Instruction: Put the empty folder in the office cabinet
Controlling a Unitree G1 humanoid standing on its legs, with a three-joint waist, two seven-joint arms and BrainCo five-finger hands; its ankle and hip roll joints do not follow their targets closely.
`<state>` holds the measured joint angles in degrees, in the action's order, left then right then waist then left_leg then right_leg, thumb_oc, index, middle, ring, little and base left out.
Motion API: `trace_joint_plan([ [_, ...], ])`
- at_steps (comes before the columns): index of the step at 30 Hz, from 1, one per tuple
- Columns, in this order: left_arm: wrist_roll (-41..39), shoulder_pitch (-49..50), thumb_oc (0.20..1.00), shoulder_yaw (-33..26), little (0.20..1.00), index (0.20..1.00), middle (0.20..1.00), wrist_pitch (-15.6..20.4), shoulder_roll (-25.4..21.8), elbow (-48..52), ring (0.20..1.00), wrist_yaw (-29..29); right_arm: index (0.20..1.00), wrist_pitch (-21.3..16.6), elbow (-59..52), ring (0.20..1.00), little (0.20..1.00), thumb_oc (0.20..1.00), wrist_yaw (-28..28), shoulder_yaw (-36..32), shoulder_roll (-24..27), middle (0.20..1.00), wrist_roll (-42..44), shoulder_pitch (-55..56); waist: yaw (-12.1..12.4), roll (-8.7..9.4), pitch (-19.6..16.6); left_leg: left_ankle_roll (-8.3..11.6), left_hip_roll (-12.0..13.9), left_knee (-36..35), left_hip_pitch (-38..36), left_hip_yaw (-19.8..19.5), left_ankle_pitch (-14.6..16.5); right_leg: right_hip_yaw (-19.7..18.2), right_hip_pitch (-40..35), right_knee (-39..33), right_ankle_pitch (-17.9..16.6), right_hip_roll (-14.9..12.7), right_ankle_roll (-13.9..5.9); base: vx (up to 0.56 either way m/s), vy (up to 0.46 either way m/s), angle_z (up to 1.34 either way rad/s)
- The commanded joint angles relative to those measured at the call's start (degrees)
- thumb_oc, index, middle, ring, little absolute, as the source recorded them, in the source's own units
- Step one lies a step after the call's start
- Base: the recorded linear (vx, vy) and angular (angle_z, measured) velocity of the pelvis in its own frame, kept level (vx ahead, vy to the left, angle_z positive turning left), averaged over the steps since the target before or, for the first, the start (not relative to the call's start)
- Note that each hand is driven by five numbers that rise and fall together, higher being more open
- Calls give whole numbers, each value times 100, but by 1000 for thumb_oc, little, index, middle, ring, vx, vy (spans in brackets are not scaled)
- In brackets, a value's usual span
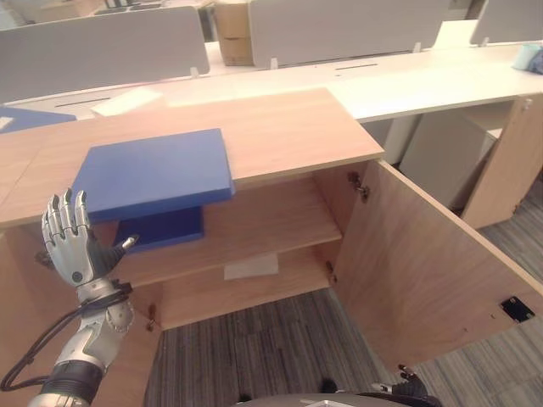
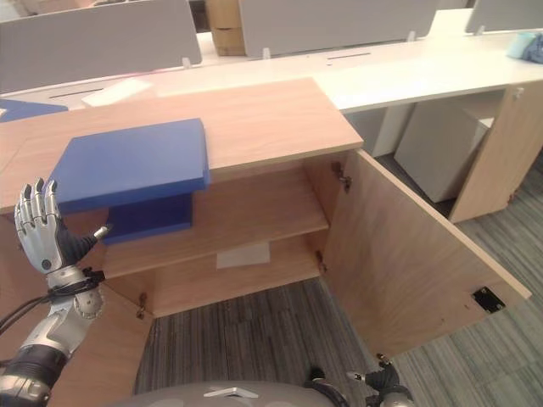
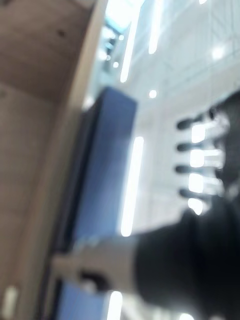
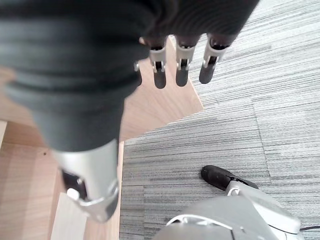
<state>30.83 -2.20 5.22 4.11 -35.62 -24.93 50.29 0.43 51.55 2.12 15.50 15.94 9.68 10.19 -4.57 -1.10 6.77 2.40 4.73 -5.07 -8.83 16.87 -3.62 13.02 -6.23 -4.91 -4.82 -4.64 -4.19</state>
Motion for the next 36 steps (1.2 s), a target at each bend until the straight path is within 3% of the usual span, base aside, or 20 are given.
trace_joint_plan([
  [1,298,-712,1000,129,1000,1000,1000,151,-554,-223,1000,-75,1000,-122,-118,1000,1000,1000,110,-54,82,1000,-11,-338,-122,122,247,-216,-318,7,-246,-1,665,-299,-263,3,133,-180,-485,22,48,-3],
  [25,7,-1543,1000,312,1000,1000,1000,6,-827,-1458,1000,-593,1000,-234,-145,1000,1000,1000,-11,-299,245,1000,14,-291,-418,115,271,-302,-347,7,-304,274,712,-489,-84,99,47,-197,-566,6,19,-6],
  [26,-28,-1569,658,331,658,658,658,1,-844,-1493,658,-688,1000,-263,-134,1000,1000,1000,-2,-309,247,1000,1,-291,-424,112,268,-303,-345,7,-308,280,711,-494,-81,105,48,-193,-563,0,0,0],
  [27,-64,-1583,200,347,200,200,200,-5,-851,-1517,200,-750,1000,-272,-137,1000,1000,1000,7,-314,254,1000,-7,-299,-428,111,267,-303,-342,7,-309,284,710,-497,-77,110,48,-190,-563,0,0,0],
  [36,-269,-1714,200,439,200,200,200,218,-906,-1560,200,-1006,1000,-406,-217,1000,1000,1000,11,-332,318,1000,118,-346,-424,101,274,-310,-335,7,-318,299,703,-472,-72,126,54,-186,-560,0,0,0],
])
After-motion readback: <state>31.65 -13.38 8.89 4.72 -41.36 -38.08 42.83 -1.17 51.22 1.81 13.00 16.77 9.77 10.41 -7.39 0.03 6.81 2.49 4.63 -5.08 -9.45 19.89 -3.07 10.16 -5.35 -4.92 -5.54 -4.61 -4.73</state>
